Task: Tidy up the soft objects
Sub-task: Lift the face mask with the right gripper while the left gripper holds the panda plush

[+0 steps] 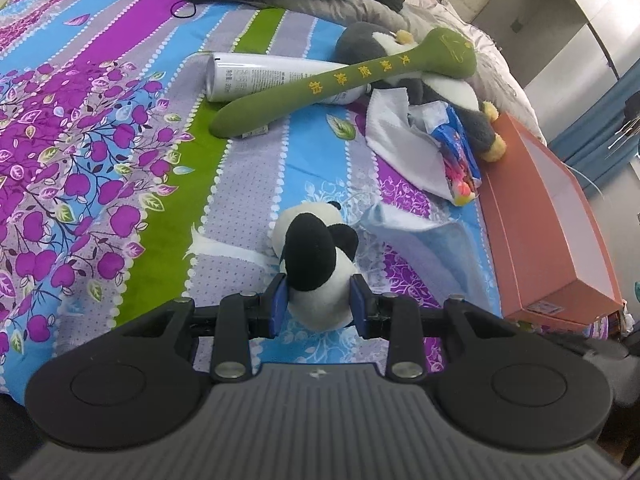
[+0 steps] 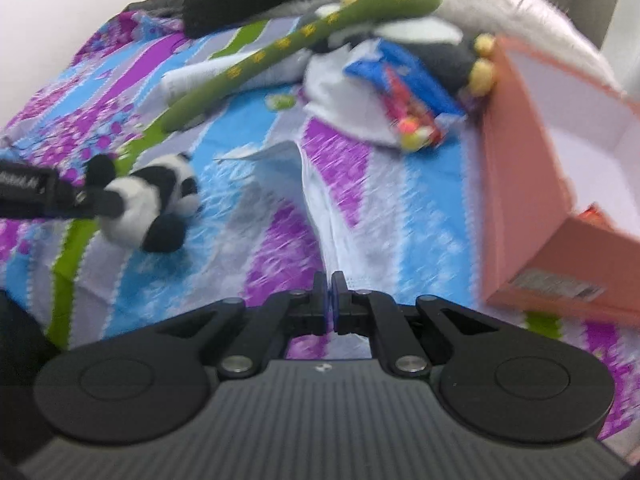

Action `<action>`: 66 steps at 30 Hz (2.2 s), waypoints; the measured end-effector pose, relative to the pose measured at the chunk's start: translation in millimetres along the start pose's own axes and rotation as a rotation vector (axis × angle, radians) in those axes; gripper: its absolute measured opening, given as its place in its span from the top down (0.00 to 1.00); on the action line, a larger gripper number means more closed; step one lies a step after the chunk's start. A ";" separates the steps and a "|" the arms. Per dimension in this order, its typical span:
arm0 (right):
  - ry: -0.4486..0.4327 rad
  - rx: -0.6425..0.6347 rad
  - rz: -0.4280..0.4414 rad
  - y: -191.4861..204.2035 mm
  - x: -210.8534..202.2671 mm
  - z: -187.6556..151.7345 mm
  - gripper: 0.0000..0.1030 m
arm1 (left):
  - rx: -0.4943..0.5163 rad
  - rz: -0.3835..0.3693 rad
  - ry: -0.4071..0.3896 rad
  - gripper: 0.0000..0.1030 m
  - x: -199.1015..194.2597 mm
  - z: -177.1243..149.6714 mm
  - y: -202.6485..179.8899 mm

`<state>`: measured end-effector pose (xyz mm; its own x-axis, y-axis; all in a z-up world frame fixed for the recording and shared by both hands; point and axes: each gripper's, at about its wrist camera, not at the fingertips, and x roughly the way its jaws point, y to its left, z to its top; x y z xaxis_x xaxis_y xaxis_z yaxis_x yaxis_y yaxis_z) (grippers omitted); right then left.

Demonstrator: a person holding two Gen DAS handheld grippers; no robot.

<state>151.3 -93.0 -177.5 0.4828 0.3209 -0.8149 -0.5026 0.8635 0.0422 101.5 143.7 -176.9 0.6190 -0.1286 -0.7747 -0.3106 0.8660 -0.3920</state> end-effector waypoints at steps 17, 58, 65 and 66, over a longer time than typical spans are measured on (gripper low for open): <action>0.040 -0.024 0.221 25.1 10.5 -1.0 0.48 | 0.005 0.021 0.004 0.63 3.4 -3.6 0.1; -0.035 0.002 0.036 7.4 31.6 17.5 0.94 | 0.010 0.036 -0.034 0.65 0.6 -2.3 -5.5; -0.073 0.037 0.026 1.2 9.6 27.2 0.94 | 0.017 0.026 -0.063 0.67 -7.8 0.2 -15.0; -0.079 0.040 0.027 0.5 6.4 28.8 0.94 | 0.020 0.025 -0.066 0.67 -8.9 1.0 -16.5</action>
<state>174.8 -79.3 -166.1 0.5252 0.3727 -0.7651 -0.4879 0.8685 0.0882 101.9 131.1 -163.1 0.6579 -0.0753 -0.7494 -0.3125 0.8780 -0.3625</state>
